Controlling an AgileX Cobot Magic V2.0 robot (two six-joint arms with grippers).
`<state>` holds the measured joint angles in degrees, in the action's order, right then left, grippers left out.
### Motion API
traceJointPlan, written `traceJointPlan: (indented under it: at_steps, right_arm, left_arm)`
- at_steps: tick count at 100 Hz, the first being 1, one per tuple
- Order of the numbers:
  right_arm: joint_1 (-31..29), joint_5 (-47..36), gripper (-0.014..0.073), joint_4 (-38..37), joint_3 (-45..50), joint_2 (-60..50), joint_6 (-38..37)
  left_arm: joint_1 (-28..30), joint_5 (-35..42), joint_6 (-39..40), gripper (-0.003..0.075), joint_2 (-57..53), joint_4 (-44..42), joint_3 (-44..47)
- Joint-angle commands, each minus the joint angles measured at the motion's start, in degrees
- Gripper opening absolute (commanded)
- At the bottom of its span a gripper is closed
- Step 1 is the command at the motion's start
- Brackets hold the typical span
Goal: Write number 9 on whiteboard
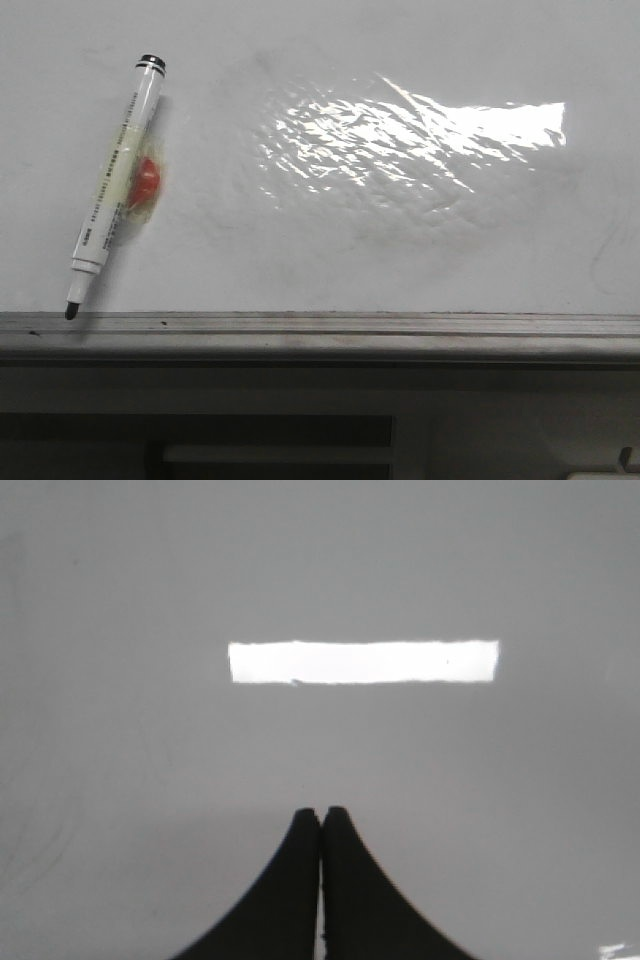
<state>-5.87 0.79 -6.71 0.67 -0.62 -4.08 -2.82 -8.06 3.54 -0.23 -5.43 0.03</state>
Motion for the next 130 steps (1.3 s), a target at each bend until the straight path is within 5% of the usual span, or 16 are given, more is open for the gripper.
traceJointPlan:
  at_steps: [1,43,65,82,108,116,130]
  right_arm:
    - [-0.4,-3.3,-0.0067,1.0,1.5,-0.9,0.6]
    - [1.4,0.3,-0.0067,2.0,0.2,-0.6,0.6]
    - [1.4,5.4,-0.0059,2.0,-6.0,5.8,0.6]
    - [1.4,12.0,-0.006,2.0,-13.1,14.0,0.6]
    - [1.4,9.9,-0.0061,2.0,-15.1,19.3,0.6]
    - [1.4,10.8,-0.0061,2.0,-14.7,19.3,0.6]
    - [1.4,10.3,-0.0061,2.0,-13.4,19.3,0.6]
  left_arm:
    - [0.1,4.6,0.4,-0.002,0.5,0.6,1.1]
    - [0.1,4.7,0.5,-0.002,0.5,6.5,-0.7]
    - [0.1,-1.2,0.5,-0.002,5.7,7.7,-8.3]
    - [-2.0,4.5,0.0,-0.002,13.2,4.9,-14.9]
    - [-2.3,10.8,0.0,-0.0014,17.6,-2.1,-17.3]
    - [-2.3,12.2,0.2,0.0052,17.6,-2.4,-17.2]
    - [-2.3,12.4,0.2,0.0295,17.6,-1.8,-17.2]
